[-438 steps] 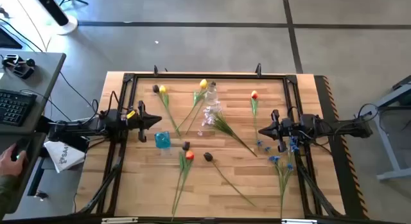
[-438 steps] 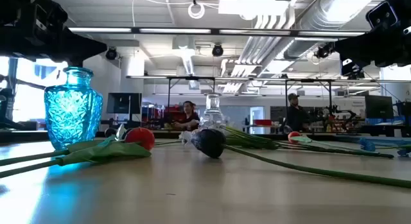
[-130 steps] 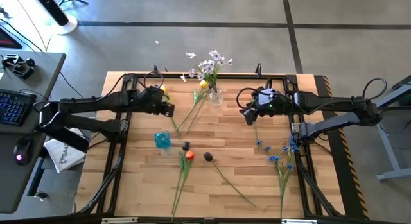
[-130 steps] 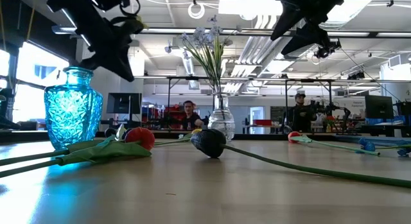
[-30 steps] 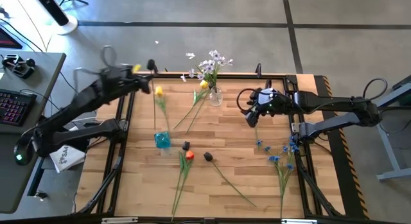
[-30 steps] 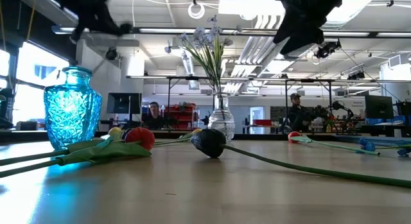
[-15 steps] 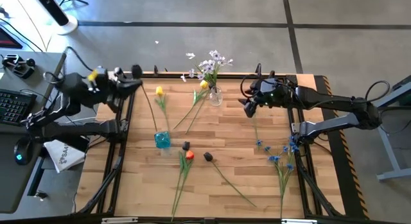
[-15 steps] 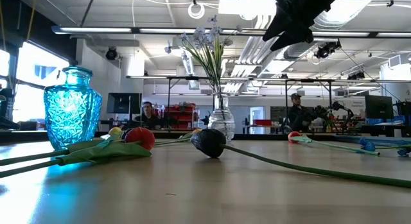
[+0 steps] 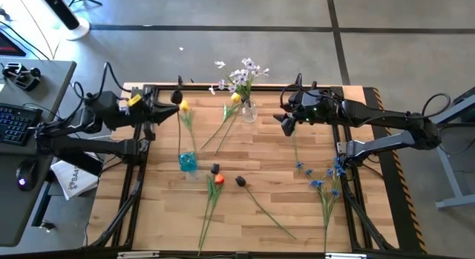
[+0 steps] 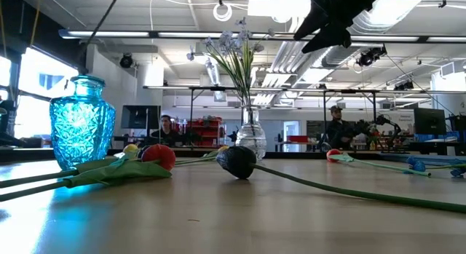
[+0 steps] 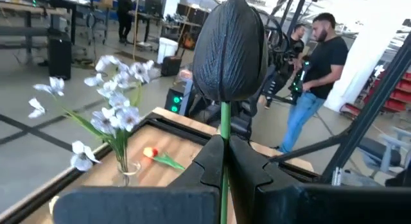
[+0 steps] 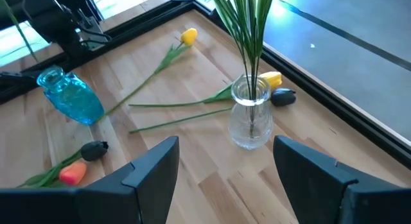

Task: Sort flowers into vase by color
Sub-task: Put the top left black flower into the blue vase

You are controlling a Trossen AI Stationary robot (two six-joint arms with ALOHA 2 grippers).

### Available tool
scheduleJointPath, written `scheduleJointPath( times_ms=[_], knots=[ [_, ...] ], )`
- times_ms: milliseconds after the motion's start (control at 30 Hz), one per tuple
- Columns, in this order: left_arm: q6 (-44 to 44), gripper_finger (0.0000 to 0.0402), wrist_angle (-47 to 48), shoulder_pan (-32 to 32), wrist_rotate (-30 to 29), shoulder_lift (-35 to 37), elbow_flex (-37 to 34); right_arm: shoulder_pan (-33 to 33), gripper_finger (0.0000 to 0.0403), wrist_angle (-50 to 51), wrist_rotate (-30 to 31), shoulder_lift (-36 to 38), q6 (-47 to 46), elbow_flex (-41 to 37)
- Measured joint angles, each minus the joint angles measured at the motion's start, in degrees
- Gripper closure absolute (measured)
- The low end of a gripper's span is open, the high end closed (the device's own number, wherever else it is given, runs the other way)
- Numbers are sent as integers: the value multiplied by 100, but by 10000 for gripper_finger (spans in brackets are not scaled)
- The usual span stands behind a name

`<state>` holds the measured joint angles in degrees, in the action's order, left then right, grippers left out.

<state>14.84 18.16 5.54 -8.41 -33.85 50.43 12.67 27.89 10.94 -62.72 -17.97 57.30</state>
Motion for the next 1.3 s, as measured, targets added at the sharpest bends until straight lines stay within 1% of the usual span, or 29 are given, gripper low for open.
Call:
scheduleJointPath(
  times_ms=[133,267,400,633,800,1000,1133,1300],
  knots=[
    [-2,401,-448,-117,-110,1,-261,0,153,-34,0,1,-9,0],
    [16,401,-584,-180,-117,0,-464,0,153,-40,0,2,-14,0],
    [144,401,-573,-192,-131,0,-664,0,153,-102,0,2,-16,0],
    [152,393,-195,-192,-127,-26,-668,0,153,-261,-37,2,-14,0],
    [192,364,464,-190,-130,-28,-668,-2,153,-200,-65,2,-16,0],
    [306,311,1176,-190,-49,-26,-657,-2,153,-31,-251,11,-48,0],
    [274,283,1407,-190,-17,14,-463,0,153,400,-395,13,-552,0],
    [-193,272,1417,-190,-15,0,74,77,153,1263,-988,13,-1320,0]
  ],
)
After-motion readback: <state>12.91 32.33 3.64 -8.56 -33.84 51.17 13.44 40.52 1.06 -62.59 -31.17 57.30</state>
